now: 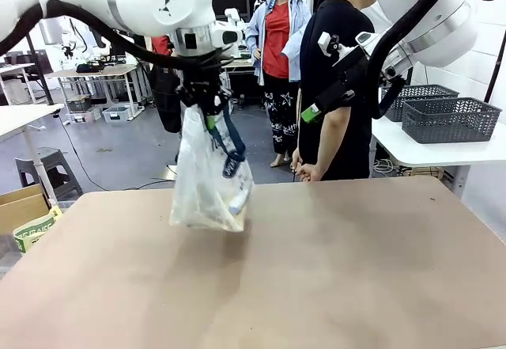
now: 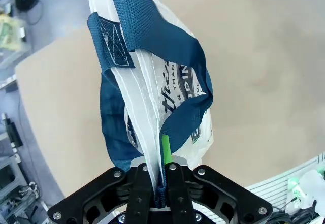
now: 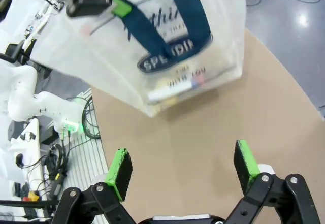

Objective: Transfer purchased items from the store into the shopping bag.
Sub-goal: Move the Reusable shopping bag to the right side of the table.

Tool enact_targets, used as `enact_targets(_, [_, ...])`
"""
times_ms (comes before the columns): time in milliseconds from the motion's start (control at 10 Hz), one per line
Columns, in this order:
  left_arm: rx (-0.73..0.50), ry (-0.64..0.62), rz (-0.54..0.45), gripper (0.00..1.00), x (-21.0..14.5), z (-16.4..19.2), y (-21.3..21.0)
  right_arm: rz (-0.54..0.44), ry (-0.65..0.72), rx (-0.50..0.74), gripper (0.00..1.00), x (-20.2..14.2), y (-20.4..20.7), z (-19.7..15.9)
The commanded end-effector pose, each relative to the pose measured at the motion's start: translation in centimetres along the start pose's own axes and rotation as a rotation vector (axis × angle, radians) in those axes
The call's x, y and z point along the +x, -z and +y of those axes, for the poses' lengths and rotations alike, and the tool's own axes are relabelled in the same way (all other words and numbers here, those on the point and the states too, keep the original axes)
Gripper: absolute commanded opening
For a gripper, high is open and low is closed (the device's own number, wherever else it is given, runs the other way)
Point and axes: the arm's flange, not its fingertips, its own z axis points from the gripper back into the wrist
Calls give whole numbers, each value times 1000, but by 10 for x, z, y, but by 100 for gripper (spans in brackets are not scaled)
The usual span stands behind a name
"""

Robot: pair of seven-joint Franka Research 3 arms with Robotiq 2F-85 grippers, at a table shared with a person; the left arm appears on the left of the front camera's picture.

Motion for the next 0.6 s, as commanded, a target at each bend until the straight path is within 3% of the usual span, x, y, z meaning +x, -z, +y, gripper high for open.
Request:
enact_targets(0, [45, -13, -5, 0, 19, 27, -25, -12, 5, 11, 100, 3, 1, -1])
enact_targets(200, [54, -9, -4, 0, 20, 71, -41, -12, 5, 11, 100, 3, 1, -1])
enact_targets(500, [51, -40, -52, 0, -13, 136, -50, -12, 5, 11, 100, 3, 1, -1])
